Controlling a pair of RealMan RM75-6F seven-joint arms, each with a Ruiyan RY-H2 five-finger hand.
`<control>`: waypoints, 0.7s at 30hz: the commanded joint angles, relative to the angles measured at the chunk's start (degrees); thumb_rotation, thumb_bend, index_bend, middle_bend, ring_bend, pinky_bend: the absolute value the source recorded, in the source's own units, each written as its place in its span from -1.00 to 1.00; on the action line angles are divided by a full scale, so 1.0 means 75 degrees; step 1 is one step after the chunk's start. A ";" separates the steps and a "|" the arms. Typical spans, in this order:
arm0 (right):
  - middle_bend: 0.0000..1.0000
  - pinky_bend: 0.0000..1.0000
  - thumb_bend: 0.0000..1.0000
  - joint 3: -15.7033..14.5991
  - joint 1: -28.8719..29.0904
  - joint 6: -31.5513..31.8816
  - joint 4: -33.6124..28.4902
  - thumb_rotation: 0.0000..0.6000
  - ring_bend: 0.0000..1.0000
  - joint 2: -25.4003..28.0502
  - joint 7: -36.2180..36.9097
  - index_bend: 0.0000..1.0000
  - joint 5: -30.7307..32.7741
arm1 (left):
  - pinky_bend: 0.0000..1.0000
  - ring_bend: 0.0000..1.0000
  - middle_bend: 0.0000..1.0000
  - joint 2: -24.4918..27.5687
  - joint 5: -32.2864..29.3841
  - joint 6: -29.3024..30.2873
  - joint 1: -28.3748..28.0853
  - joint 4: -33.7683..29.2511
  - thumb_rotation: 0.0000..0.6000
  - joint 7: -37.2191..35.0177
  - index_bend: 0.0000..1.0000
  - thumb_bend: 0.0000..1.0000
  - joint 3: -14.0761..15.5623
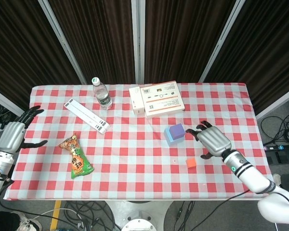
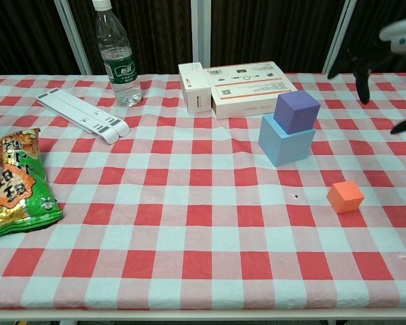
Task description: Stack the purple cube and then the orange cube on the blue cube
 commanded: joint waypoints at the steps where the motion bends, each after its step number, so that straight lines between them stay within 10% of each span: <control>1: -0.17 -0.77 -0.99 -0.0267 -0.0388 0.0257 0.0175 1.00 -0.64 -0.0464 -0.0069 -0.69 0.0048 | -0.42 -0.69 -0.61 -0.0006 0.0012 0.0023 0.0014 0.0009 1.00 -0.0011 -0.59 -1.00 0.0011; 21: -0.17 -0.73 -0.81 -0.0331 -0.0737 0.0309 0.1689 1.00 -0.64 -0.2287 -0.1092 -0.60 0.0204 | -0.42 -0.69 -0.61 -0.0109 0.0144 0.0272 0.0187 0.0429 1.00 -0.0354 -0.59 -1.00 0.0136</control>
